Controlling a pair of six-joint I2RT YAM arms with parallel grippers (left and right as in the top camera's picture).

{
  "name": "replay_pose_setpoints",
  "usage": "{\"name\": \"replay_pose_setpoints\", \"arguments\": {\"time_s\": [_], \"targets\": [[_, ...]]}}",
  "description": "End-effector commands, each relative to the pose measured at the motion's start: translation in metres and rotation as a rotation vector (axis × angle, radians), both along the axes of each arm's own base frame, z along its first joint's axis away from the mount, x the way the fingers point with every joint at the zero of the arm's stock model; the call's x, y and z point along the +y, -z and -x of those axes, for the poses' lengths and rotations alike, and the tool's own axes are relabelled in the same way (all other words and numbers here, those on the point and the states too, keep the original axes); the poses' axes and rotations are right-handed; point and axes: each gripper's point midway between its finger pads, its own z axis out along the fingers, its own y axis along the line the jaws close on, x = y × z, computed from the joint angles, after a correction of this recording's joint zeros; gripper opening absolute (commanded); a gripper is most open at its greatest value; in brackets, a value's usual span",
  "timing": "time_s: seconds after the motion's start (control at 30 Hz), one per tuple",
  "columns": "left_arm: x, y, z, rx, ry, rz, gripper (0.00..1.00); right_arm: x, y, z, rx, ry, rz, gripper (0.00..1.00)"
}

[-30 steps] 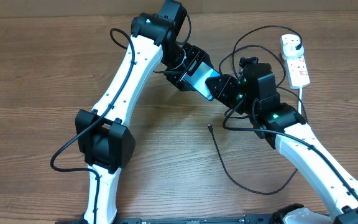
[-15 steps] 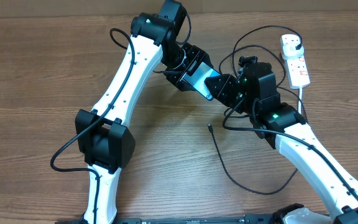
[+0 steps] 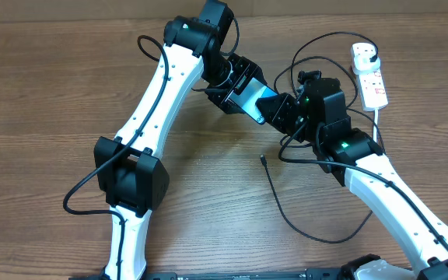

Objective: Plug charger to phone and switch on socket
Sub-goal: 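Close the right gripper on the phone's edge beside the left gripper, then open the left gripper and swing the left arm back toward the phone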

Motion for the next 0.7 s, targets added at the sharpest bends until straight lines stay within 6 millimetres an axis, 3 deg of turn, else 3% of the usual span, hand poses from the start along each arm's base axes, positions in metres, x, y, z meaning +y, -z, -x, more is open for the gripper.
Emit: {"name": "replay_pose_setpoints", "arguments": {"time_s": [0.0, 0.4, 0.67], "targets": [[-0.003, -0.024, 0.002, -0.058, 0.016, 0.033, 0.72, 0.003, -0.009, -0.003, -0.019, -0.009, -0.013, 0.10], [0.002, -0.020, -0.002, -0.084, 0.016, -0.005, 0.76, 0.003, -0.009, -0.003, -0.019, -0.008, -0.012, 0.04], [0.020, -0.019, -0.029, -0.213, 0.026, -0.042, 0.79, -0.002, -0.008, -0.006, -0.024, 0.022, 0.006, 0.04]]}}
